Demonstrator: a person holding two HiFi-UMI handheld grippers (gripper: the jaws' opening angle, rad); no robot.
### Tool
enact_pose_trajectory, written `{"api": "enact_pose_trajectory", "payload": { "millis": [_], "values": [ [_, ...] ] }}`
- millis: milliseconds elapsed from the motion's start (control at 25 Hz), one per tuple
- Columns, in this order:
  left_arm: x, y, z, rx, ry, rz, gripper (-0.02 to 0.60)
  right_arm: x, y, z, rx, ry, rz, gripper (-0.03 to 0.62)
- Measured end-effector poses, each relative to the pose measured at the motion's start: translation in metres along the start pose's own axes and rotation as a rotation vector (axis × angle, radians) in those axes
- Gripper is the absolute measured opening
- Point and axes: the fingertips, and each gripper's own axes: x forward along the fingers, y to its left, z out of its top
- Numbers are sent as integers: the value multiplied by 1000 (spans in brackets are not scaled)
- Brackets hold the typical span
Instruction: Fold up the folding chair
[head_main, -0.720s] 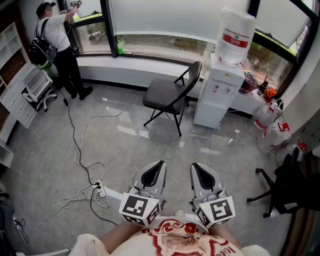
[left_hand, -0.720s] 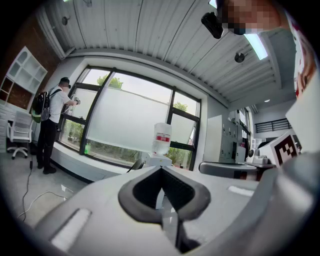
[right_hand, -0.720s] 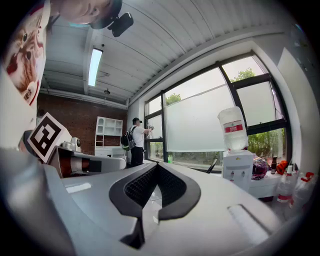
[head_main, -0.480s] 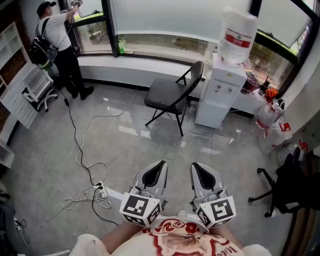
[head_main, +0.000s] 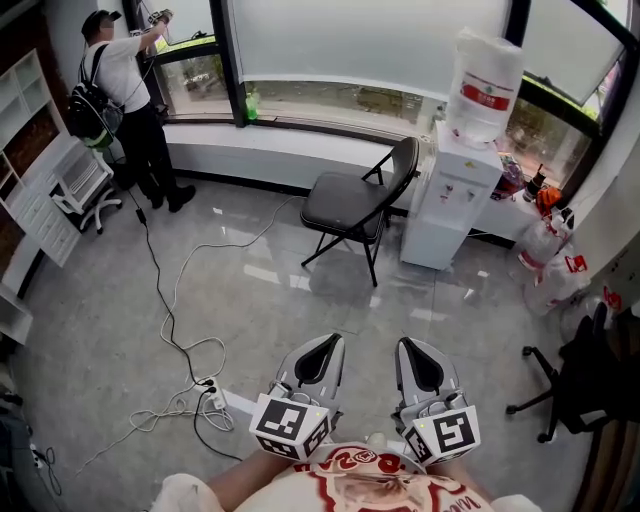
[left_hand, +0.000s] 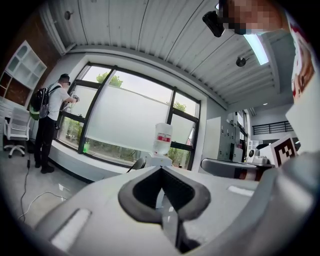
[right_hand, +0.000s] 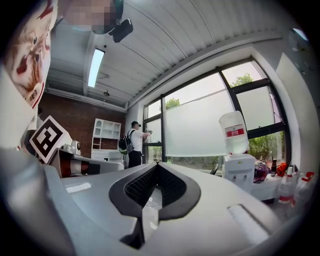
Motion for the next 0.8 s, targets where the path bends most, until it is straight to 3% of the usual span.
{"api": "enact_pose_trajectory", "payload": {
  "millis": [440,800],
  "values": [
    [-17,37,1,-53,3,-28,0,8,29,-3,10,-3,-70,21],
    [21,62,-2,-44,28,-9,0,50,-3,-13,37,-4,-62,21]
  ]
}}
